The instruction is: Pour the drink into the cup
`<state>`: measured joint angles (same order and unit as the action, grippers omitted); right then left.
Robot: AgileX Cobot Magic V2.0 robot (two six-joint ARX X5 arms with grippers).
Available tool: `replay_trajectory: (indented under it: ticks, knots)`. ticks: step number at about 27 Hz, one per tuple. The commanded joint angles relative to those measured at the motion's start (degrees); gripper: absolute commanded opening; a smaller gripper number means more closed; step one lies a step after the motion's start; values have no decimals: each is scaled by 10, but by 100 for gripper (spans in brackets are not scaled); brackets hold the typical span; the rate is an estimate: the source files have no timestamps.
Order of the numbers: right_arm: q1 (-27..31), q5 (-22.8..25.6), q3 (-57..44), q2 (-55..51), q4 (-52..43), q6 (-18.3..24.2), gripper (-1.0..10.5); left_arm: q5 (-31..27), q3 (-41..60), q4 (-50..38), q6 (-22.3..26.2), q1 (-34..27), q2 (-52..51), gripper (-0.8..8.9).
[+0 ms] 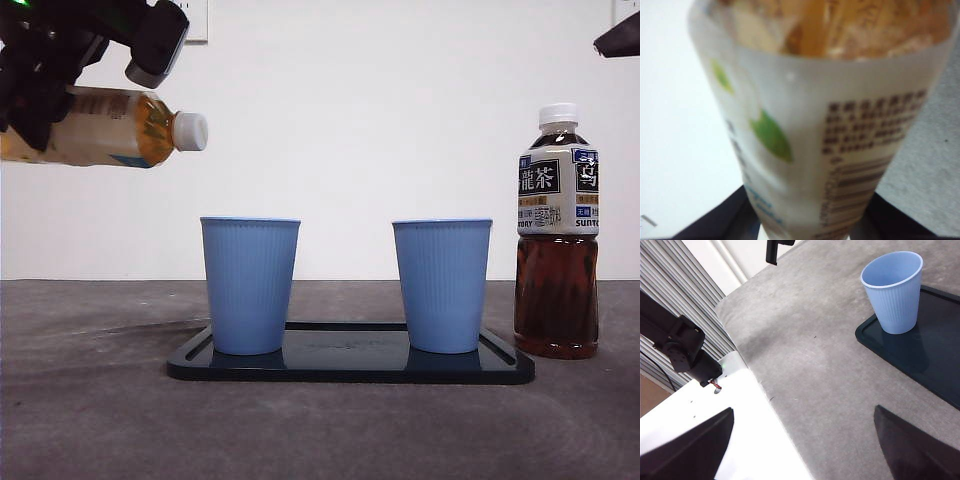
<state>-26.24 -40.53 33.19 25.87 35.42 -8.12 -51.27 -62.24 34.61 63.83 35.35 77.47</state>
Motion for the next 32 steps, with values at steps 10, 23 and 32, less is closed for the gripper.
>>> replay_trajectory:
  ticks: [10,23,32]
  knots:
    - [-12,-2,10,2,-4,9,445,-19,-20,-26,19,20,5,119]
    - [-19,-1,10,2,-2,9,445,-25,-20,-27,19,26,28,119]
    - [-19,0,10,2,-2,9,445,-26,-20,-29,20,26,28,119]
